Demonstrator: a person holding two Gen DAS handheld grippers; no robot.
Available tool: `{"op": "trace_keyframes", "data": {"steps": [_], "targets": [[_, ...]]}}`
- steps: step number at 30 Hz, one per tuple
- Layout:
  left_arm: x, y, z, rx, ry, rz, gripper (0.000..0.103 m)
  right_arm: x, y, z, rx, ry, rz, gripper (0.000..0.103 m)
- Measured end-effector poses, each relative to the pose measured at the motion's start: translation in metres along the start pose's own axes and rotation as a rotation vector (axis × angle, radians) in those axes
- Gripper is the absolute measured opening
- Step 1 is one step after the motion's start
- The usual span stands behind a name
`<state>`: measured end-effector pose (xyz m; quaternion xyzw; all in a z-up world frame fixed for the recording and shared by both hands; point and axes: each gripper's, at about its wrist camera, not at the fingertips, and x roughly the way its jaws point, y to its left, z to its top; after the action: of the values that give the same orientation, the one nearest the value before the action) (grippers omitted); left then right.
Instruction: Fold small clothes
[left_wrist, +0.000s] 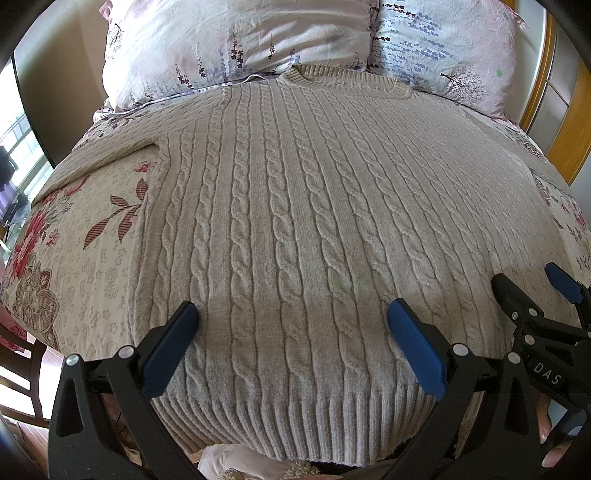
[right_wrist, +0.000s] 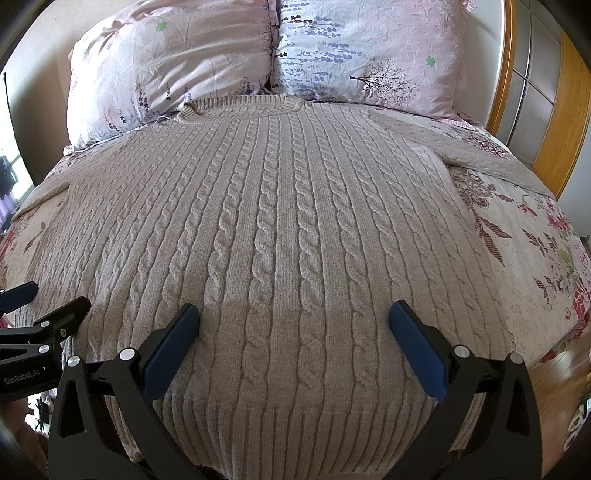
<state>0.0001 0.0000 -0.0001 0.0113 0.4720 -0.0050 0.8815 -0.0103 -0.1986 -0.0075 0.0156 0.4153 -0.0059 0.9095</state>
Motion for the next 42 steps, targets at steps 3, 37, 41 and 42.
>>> {"op": "trace_keyframes", "data": {"steps": [3, 37, 41, 42], "targets": [[0.0, 0.0, 0.0, 0.0, 0.0, 0.0, 0.101, 0.0, 0.0, 0.0, 0.0, 0.0, 0.0, 0.102], [0.0, 0.004, 0.041, 0.062, -0.003, -0.002, 0.101, 0.009, -0.035, 0.022, 0.002, -0.05, 0.173, 0.102], [-0.009, 0.009, 0.066, 0.082, -0.075, -0.01, 0.101, 0.001, -0.111, 0.069, 0.198, -0.13, 0.197, 0.102], [-0.009, 0.01, 0.074, 0.088, -0.088, -0.01, 0.101, 0.005, -0.133, 0.082, 0.25, -0.131, 0.178, 0.102]]}}
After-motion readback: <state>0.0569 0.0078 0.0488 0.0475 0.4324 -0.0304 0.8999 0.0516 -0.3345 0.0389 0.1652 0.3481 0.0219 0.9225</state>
